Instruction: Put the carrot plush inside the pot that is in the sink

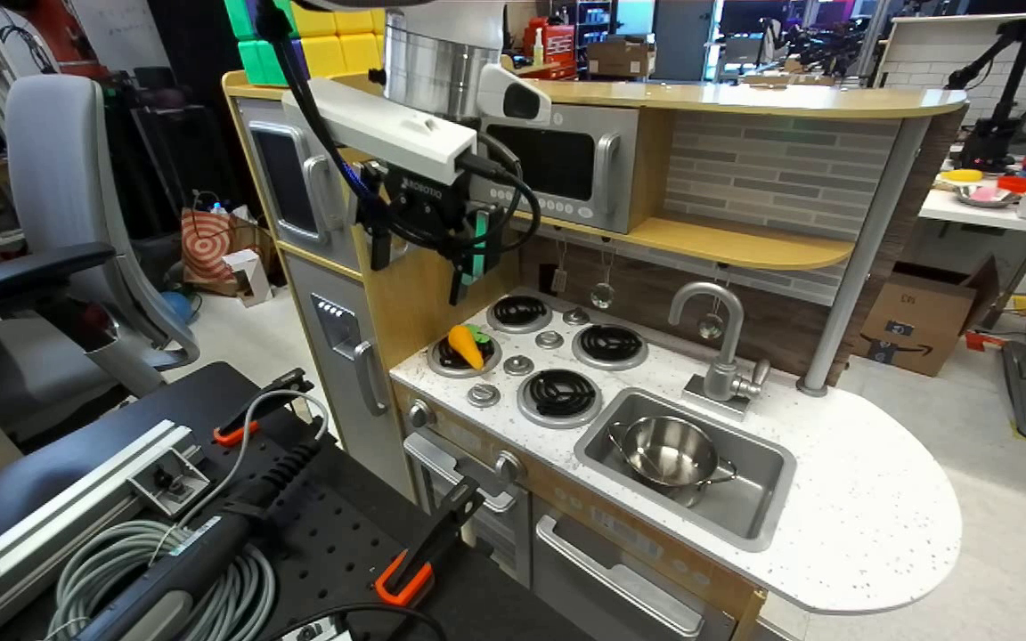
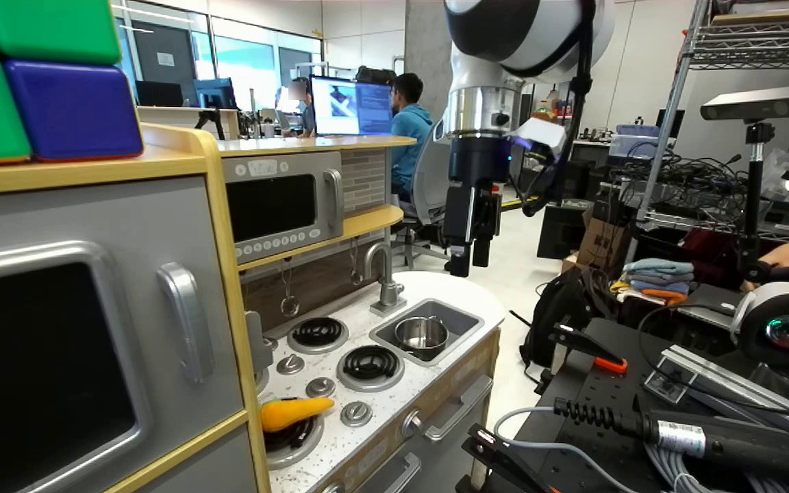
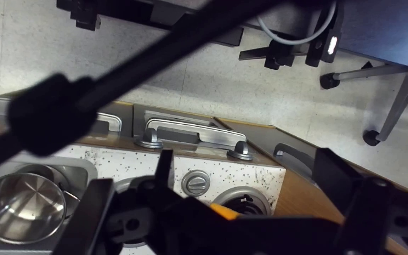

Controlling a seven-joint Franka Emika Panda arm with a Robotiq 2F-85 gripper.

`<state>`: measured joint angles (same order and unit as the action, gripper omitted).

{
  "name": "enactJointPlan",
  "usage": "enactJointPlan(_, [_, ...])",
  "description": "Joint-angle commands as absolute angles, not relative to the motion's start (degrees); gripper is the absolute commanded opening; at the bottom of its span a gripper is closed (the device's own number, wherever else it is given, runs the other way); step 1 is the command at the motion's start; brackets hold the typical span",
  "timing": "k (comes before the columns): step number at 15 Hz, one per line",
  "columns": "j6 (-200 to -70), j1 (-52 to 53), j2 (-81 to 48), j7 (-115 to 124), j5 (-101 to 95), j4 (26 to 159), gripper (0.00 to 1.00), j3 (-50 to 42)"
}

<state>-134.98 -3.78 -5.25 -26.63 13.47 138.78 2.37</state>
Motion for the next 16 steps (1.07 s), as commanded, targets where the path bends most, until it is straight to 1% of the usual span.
enactJointPlan(1, [-146.10, -1.62, -12.49, -31.27, 10.50, 136.47, 1.00, 3.55])
enactJointPlan(6, [-159.62, -1.14, -27.68, -33.00, 6.38, 129.71, 1.00, 8.18])
enactJointPlan(11, [-167.67, -2.49, -39.36, -32.37, -0.07, 120.47, 1.00, 11.64])
enactJointPlan(14, [-168.74, -4.41, -43.15, -32.04, -2.18, 115.93, 1.00, 14.22])
enactJointPlan(15, [-167.48, -3.19, -40.41, -29.75, -2.88, 119.38, 1.00, 12.71])
enactJointPlan(16, [-167.49, -3.58, -41.49, -29.85, -3.13, 117.98, 1.00, 13.29])
